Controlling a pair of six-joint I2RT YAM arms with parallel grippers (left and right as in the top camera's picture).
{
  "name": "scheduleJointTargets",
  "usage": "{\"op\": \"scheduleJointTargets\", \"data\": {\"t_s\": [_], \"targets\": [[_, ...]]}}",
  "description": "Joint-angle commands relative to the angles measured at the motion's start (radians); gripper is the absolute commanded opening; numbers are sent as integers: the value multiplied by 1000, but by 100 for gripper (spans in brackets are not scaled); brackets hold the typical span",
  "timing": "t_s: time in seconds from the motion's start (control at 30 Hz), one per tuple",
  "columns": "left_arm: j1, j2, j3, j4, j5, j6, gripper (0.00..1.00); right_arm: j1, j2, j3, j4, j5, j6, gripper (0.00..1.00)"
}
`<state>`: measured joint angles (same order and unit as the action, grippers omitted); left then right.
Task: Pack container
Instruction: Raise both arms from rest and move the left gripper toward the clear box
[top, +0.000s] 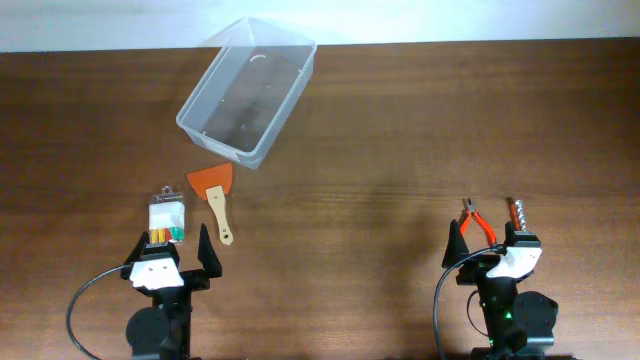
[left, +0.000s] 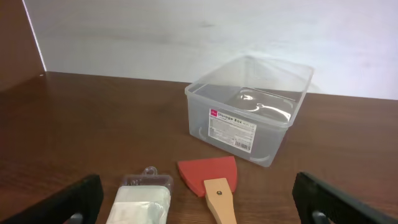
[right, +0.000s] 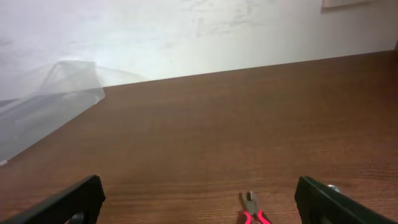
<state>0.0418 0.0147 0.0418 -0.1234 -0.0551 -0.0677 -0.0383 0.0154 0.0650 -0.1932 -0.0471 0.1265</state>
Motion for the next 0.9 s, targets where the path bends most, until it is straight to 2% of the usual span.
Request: {"op": "scheduleJointTargets", "data": {"t_s": [0.0,0.43,0.63,0.73,0.87], "targets": [[6,-10,-11,0,11,16,99,5,-12,-9,3,-9,-7,99],[6,-10,-11,1,11,16,99,5,-12,-9,5,5,-7,99],[7,-10,3,56,15,16,99,5,-12,2,66,-93,13,99],[7,3,48,68,16,16,99,5,5,19,173,-80,31,99],[7,84,166,68,16,16,99,5,94,106,172,-77,31,99]]}}
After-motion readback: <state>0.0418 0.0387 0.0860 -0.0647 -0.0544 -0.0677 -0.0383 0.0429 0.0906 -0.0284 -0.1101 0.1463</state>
